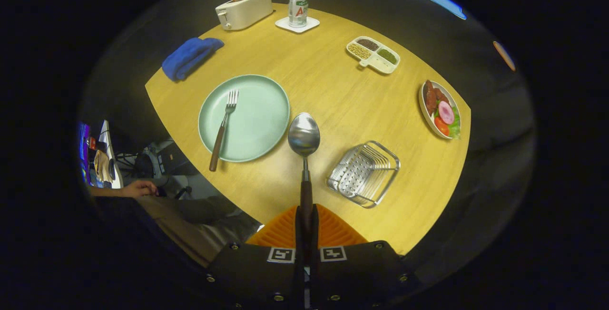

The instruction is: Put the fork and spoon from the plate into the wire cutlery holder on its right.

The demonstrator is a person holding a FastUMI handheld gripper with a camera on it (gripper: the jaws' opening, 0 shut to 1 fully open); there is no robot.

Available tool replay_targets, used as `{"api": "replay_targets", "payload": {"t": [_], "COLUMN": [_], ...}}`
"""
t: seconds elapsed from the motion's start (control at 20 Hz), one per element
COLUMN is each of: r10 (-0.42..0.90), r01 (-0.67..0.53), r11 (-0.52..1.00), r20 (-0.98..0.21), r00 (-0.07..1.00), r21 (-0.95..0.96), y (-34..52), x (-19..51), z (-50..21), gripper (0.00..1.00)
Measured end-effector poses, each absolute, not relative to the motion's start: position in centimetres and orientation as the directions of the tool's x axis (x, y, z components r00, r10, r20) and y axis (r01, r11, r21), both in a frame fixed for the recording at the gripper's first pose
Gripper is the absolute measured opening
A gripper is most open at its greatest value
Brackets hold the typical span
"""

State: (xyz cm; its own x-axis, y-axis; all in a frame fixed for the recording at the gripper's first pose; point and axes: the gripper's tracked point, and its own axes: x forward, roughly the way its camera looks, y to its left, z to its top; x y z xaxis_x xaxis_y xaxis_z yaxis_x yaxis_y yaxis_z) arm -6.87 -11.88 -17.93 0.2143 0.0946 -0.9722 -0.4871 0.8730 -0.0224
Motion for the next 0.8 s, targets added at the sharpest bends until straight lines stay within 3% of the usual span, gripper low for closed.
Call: {"api": "replay_targets", "payload": {"t": [0.4,0.8], "r10": [-0.006,-0.074], "r01": [-0.412,-0.447], "r11": [0.911,0.894], "r20": [-0.998,-0.995], "r00": [0.065,-0.072], "r21": [-0.033,-0.035], "y": [-18.5,-18.0], "x": [-7.9,-5.7], "z": [-17.8,-21.1], "gripper": [0.05,0.05]}}
